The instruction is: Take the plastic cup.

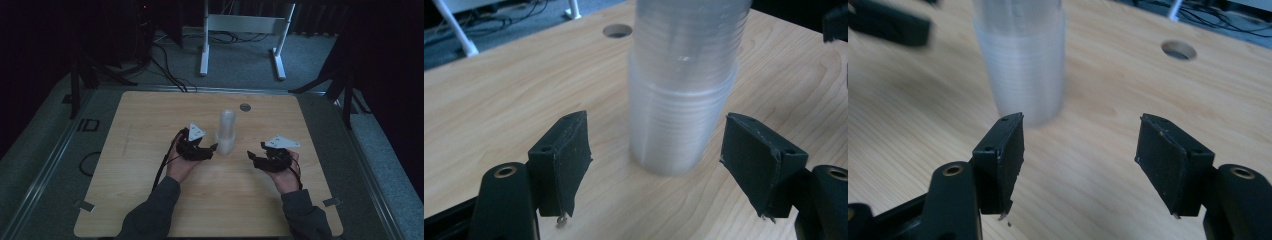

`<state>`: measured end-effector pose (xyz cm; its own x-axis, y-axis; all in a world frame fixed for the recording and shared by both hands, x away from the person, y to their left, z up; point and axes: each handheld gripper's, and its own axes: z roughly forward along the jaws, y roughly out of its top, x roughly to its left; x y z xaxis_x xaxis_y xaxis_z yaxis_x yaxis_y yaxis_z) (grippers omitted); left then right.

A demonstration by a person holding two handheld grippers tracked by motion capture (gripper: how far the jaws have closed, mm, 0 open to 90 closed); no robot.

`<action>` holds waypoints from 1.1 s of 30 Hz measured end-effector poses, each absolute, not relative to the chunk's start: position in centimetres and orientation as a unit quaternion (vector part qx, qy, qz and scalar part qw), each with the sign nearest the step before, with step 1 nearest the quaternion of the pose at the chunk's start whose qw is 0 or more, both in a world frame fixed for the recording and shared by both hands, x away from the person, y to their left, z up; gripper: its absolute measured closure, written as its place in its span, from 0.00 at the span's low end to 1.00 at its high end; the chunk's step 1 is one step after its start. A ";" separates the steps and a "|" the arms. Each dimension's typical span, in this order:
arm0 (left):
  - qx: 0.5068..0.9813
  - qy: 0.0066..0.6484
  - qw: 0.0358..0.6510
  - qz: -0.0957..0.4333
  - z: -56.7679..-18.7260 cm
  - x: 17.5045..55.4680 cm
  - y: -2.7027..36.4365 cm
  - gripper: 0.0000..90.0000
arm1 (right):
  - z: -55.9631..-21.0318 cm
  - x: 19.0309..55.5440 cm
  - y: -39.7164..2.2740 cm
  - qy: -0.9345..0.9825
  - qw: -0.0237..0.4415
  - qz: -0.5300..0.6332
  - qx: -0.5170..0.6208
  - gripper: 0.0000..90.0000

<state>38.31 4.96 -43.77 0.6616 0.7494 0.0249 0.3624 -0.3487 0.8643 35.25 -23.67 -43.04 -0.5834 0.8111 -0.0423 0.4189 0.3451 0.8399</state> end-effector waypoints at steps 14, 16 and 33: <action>0.791 0.342 0.465 0.201 -44.9 40.2 2.5 0.26 | -39.9 37.6 -21.5 0.783 0.214 0.458 0.364 0.36; 0.791 0.341 0.468 0.199 -44.9 40.2 2.5 0.26 | -39.8 37.7 -21.4 0.782 0.214 0.459 0.362 0.35; 0.794 0.335 0.469 0.194 -46.1 41.0 2.0 0.23 | -37.9 40.0 -18.2 0.781 0.212 0.486 0.330 0.34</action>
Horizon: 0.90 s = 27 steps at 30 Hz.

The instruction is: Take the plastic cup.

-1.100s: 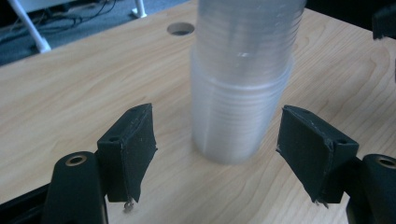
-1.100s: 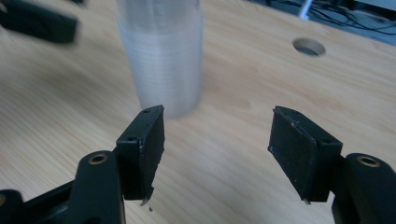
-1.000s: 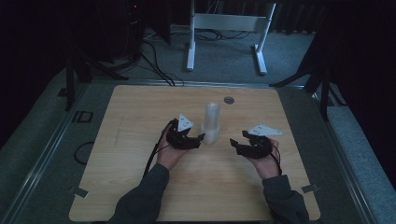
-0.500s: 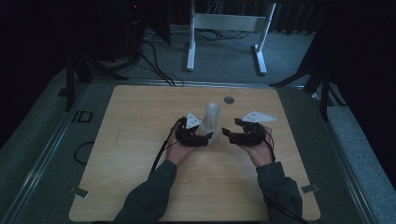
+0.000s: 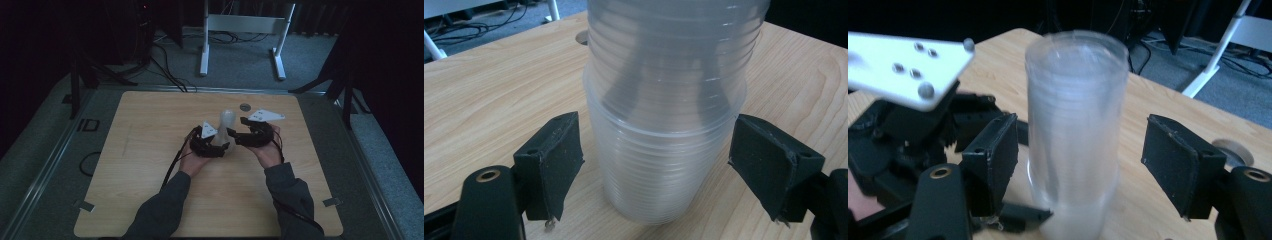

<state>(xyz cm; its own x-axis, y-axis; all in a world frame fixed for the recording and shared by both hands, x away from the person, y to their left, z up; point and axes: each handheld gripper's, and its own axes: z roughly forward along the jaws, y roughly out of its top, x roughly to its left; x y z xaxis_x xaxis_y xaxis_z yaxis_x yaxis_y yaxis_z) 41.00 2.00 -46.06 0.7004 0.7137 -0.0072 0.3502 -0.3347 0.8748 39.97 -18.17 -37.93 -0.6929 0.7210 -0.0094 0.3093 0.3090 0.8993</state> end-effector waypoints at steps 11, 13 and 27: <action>0.789 0.333 0.479 0.194 -46.0 41.0 2.0 0.24 | -37.3 41.8 -16.0 0.781 0.208 0.487 0.331 0.33; 0.787 0.333 0.482 0.195 -46.0 41.0 2.0 0.24 | -37.4 42.1 -15.8 0.782 0.209 0.486 0.330 0.33; 0.782 0.336 0.486 0.198 -46.2 41.2 1.5 0.26 | -37.6 42.6 -15.7 0.779 0.203 0.489 0.336 0.41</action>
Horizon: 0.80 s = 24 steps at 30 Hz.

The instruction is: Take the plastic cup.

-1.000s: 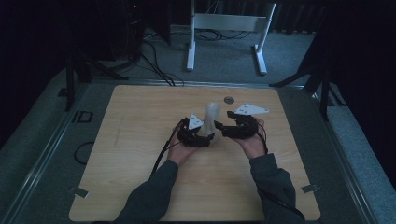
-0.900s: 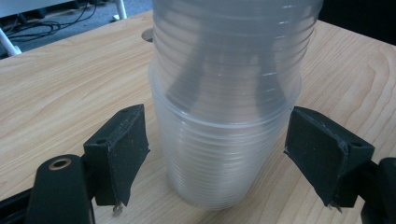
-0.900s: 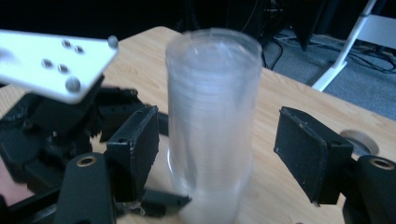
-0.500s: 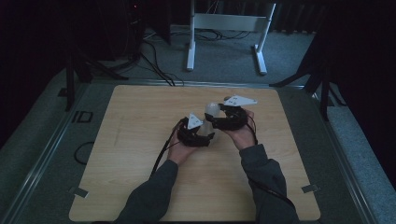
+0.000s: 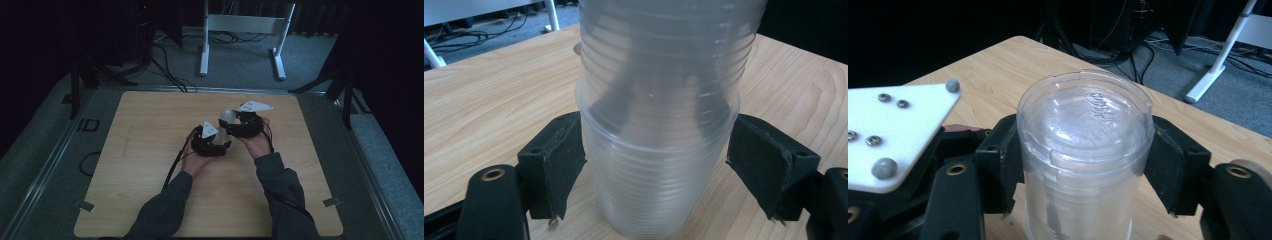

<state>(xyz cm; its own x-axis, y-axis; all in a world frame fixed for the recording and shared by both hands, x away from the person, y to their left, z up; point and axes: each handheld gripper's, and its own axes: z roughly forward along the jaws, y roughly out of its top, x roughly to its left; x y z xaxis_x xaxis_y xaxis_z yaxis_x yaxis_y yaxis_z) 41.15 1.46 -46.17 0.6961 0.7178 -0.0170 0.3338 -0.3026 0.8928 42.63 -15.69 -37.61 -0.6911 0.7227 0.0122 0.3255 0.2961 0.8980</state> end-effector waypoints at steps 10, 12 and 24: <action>0.783 0.334 0.484 0.201 -46.1 41.1 1.5 0.27 | -37.2 42.6 -15.8 0.775 0.204 0.495 0.335 0.42; 0.785 0.332 0.482 0.202 -46.1 41.0 1.5 0.28 | -37.0 42.5 -15.9 0.774 0.204 0.498 0.334 0.42; 0.787 0.332 0.481 0.198 -46.1 40.9 1.5 0.28 | -35.5 42.2 -16.3 0.763 0.201 0.518 0.329 0.44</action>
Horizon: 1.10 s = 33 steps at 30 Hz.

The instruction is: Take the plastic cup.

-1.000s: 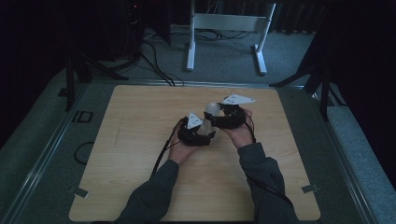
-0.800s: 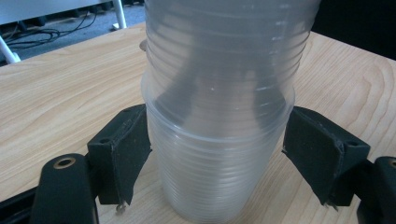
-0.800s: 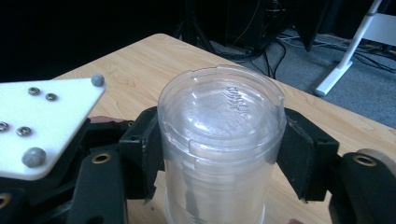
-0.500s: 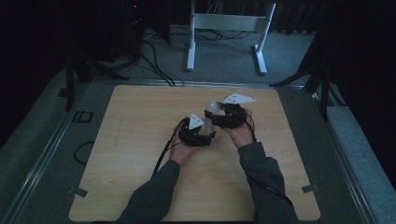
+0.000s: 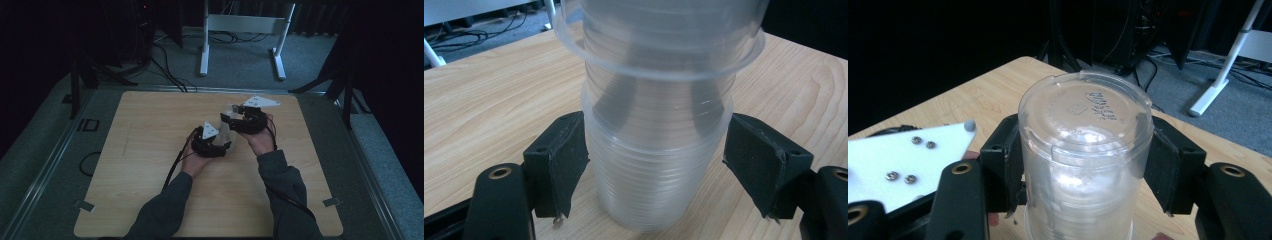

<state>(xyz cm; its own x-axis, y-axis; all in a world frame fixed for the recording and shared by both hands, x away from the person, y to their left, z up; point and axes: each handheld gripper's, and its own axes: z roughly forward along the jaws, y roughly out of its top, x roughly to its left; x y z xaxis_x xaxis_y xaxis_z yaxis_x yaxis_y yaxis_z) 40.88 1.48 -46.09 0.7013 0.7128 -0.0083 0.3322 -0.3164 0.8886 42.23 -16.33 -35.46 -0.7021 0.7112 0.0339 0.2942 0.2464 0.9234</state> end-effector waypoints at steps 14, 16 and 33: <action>0.785 0.337 0.483 0.194 -45.7 40.5 1.9 0.28 | -33.6 41.5 -16.6 0.758 0.215 0.525 0.322 0.45; 0.784 0.338 0.483 0.193 -45.7 40.5 2.0 0.28 | -33.5 41.5 -16.6 0.758 0.216 0.525 0.322 0.45; 0.786 0.353 0.470 0.192 -45.8 40.1 2.9 0.28 | -30.7 40.1 -18.0 0.739 0.235 0.548 0.313 0.46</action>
<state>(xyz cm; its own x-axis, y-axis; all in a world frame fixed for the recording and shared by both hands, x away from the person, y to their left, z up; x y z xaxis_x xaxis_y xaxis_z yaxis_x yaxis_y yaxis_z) 40.09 2.88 -45.76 0.6774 0.7350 -0.0291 0.3743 -0.3103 0.8739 40.06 -18.01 -30.73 -0.6938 0.7201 -0.0049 0.2039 0.2030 0.9577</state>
